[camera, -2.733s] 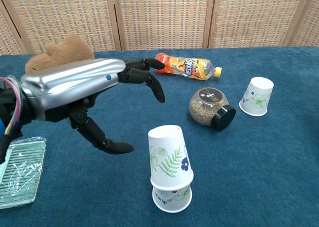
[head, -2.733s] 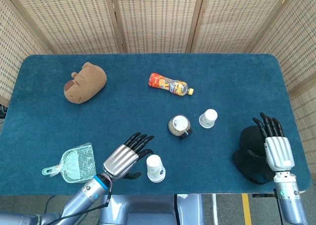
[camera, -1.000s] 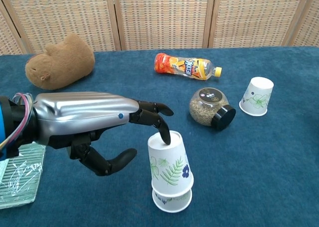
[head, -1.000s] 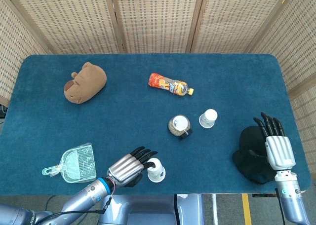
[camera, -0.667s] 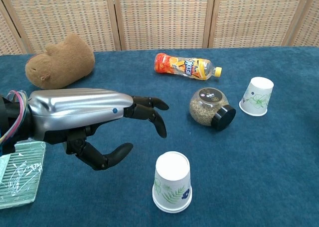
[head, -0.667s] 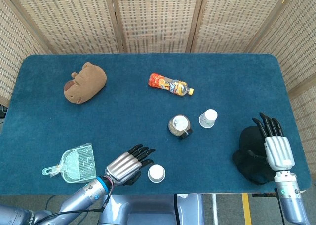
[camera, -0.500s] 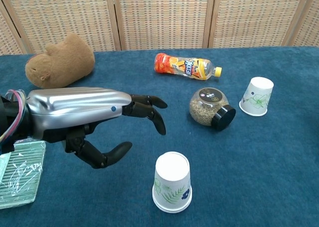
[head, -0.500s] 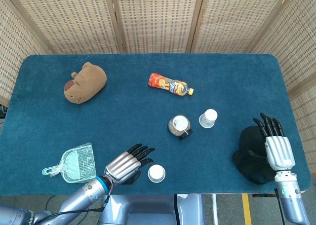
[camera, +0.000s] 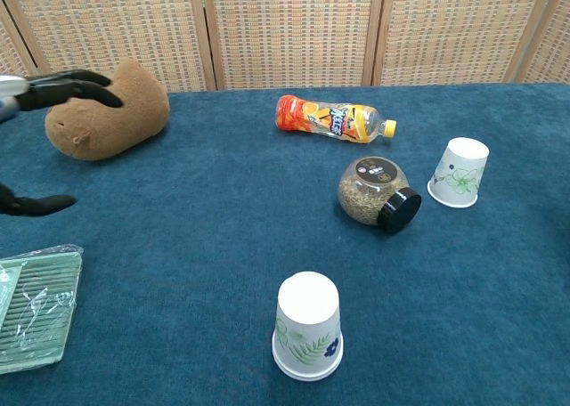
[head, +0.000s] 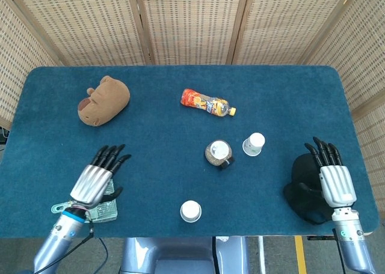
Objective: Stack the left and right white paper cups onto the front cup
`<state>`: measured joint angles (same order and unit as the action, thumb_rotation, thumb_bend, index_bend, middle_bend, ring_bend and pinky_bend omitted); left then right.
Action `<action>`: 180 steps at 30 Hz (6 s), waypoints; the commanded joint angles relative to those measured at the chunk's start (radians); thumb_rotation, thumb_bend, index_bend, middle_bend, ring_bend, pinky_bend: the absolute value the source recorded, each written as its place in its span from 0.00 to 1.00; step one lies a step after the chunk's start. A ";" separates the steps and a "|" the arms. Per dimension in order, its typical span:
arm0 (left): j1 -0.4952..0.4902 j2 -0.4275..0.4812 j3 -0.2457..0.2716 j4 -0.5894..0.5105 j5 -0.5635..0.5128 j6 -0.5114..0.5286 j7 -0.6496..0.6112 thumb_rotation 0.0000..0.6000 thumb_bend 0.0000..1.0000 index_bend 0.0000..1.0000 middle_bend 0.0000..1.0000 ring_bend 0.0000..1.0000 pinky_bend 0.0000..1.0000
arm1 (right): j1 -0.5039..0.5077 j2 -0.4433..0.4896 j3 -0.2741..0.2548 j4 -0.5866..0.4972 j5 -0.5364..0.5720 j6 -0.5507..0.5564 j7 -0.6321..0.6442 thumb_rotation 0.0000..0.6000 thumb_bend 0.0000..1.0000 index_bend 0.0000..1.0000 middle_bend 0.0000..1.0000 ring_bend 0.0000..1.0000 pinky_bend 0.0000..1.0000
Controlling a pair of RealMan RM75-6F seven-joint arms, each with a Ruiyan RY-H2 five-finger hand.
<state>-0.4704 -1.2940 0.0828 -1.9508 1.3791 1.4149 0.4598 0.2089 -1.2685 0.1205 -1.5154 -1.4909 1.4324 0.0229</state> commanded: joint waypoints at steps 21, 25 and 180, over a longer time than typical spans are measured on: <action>0.220 0.096 -0.022 0.225 0.028 0.119 -0.269 1.00 0.12 0.00 0.00 0.00 0.00 | 0.295 0.040 0.157 -0.151 0.267 -0.380 -0.282 1.00 0.12 0.20 0.00 0.00 0.00; 0.231 0.110 -0.034 0.219 0.035 0.111 -0.288 1.00 0.12 0.00 0.00 0.00 0.00 | 0.373 -0.012 0.176 -0.101 0.399 -0.466 -0.354 1.00 0.13 0.20 0.00 0.00 0.00; 0.268 0.128 -0.118 0.236 0.080 -0.049 -0.350 1.00 0.12 0.00 0.00 0.00 0.00 | 0.299 -0.214 -0.071 -0.579 0.152 -0.286 -0.538 1.00 0.12 0.34 0.00 0.00 0.02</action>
<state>-0.2026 -1.1656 -0.0350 -1.7151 1.4593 1.3661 0.1103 0.5089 -1.4824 0.0497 -2.0941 -1.3390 1.1453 -0.5149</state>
